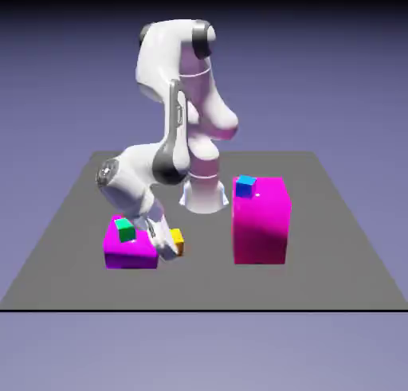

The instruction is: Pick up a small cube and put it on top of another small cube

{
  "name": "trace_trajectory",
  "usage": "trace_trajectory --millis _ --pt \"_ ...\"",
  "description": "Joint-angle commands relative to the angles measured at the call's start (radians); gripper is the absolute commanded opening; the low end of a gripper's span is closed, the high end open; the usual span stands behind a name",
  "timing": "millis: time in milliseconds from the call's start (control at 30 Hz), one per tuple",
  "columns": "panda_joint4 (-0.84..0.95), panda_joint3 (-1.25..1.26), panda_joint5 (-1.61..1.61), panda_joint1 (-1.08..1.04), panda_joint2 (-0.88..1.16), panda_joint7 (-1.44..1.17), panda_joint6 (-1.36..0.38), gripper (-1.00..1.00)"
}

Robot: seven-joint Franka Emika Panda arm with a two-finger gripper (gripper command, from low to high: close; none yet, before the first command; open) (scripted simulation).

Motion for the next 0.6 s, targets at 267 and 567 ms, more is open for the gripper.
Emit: trace_trajectory --millis 267,567 --pt "-0.149 -0.203 0.189 -0.130 -0.206 -0.038 -0.004 -1.00" --pt "-0.129 -0.213 0.168 -0.139 -0.230 -0.023 -0.047 1.00"
